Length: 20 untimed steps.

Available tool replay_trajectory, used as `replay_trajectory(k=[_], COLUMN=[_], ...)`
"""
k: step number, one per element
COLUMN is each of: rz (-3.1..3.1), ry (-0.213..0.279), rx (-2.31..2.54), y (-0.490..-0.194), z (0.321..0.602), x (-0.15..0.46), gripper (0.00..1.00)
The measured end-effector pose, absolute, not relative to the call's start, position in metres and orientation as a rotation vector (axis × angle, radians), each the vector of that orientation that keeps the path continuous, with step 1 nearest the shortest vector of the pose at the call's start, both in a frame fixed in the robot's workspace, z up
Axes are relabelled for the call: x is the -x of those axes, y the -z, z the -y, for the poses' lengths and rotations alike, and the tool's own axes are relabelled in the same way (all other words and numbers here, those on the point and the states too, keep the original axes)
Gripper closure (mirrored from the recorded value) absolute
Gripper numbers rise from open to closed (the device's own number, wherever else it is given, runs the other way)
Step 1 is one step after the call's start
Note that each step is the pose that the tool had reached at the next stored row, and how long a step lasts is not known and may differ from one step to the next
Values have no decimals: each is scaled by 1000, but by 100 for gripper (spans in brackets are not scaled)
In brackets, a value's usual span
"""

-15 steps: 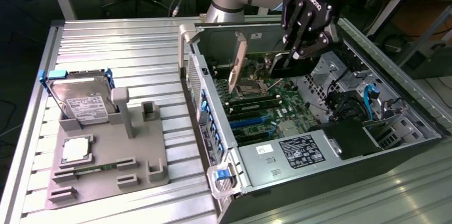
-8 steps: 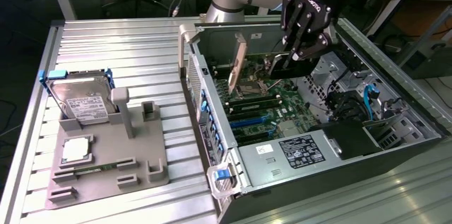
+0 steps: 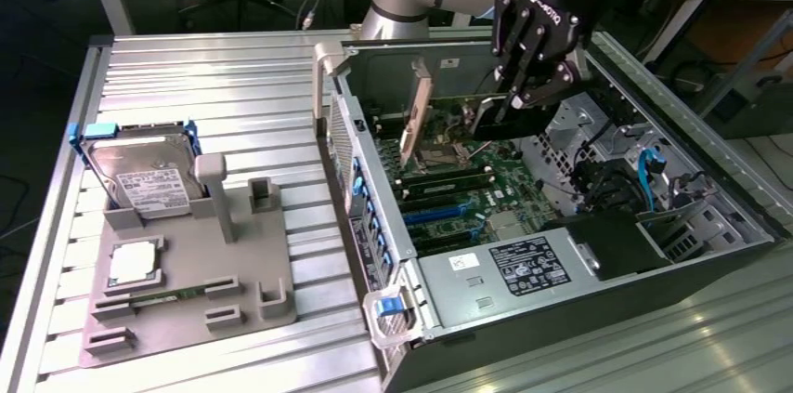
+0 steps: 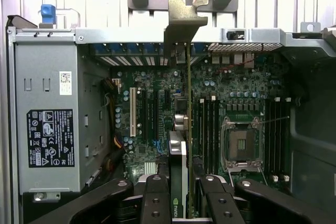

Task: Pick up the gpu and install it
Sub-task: 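Insert the gpu into the slot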

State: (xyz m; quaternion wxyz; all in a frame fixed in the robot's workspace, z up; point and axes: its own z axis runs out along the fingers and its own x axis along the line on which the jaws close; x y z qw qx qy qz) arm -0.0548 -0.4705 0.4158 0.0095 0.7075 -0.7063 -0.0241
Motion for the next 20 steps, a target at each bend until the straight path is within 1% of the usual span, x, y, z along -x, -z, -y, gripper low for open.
replay_trajectory(k=[20], rz=[2205], ry=[75], rx=[-2209], y=[-409], z=[471], x=[55], gripper=[73])
